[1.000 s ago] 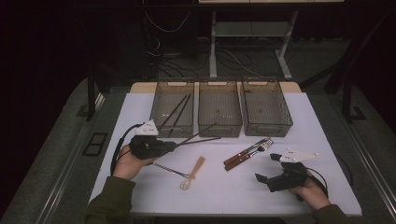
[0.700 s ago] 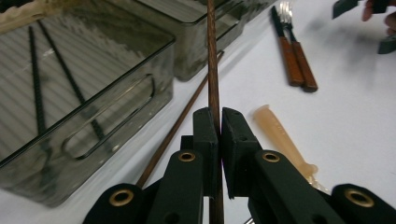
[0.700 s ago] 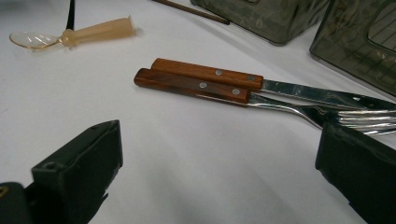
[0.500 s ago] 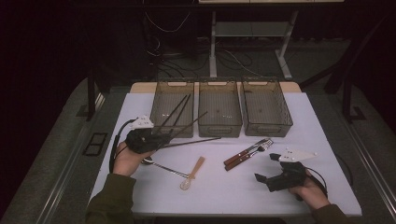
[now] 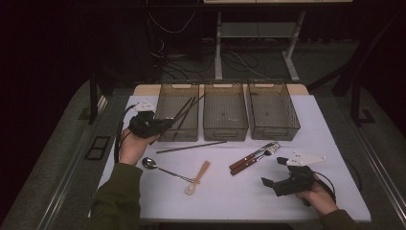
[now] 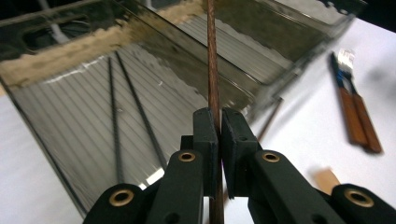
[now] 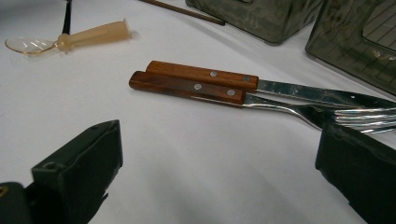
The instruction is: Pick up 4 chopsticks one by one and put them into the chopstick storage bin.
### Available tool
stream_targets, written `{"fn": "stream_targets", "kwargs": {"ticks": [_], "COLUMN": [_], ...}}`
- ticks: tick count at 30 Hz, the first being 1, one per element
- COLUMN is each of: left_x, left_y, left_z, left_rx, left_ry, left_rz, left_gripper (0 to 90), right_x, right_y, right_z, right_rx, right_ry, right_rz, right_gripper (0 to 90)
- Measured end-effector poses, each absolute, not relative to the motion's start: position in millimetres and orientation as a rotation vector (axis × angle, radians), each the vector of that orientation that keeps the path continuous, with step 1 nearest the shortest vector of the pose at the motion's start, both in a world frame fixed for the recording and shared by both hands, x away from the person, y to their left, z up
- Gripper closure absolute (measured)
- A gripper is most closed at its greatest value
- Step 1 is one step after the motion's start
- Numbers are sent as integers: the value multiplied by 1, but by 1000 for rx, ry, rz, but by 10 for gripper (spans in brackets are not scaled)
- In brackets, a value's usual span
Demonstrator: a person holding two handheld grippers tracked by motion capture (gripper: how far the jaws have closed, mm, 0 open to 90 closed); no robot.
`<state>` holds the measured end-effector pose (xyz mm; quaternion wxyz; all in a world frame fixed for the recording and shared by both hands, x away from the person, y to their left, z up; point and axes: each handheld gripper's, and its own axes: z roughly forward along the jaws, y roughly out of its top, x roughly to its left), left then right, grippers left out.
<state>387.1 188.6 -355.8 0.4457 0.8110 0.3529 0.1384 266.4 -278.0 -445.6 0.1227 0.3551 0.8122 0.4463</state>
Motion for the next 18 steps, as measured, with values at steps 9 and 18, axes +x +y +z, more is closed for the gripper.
{"fn": "stream_targets", "kwargs": {"ticks": [9, 18], "left_x": [414, 437], "left_y": [184, 182], "left_z": [-355, -358], "left_rx": [2018, 1967], "left_ry": [963, 1037], "left_rz": [432, 492], "left_gripper": [844, 844], "right_x": [266, 266], "right_y": [-278, -278], "right_z": [-445, -446], "right_rx": [1034, 1032], "right_ry": [2369, 2372], "right_rz": [1305, 1303], "right_gripper": [9, 9]}}
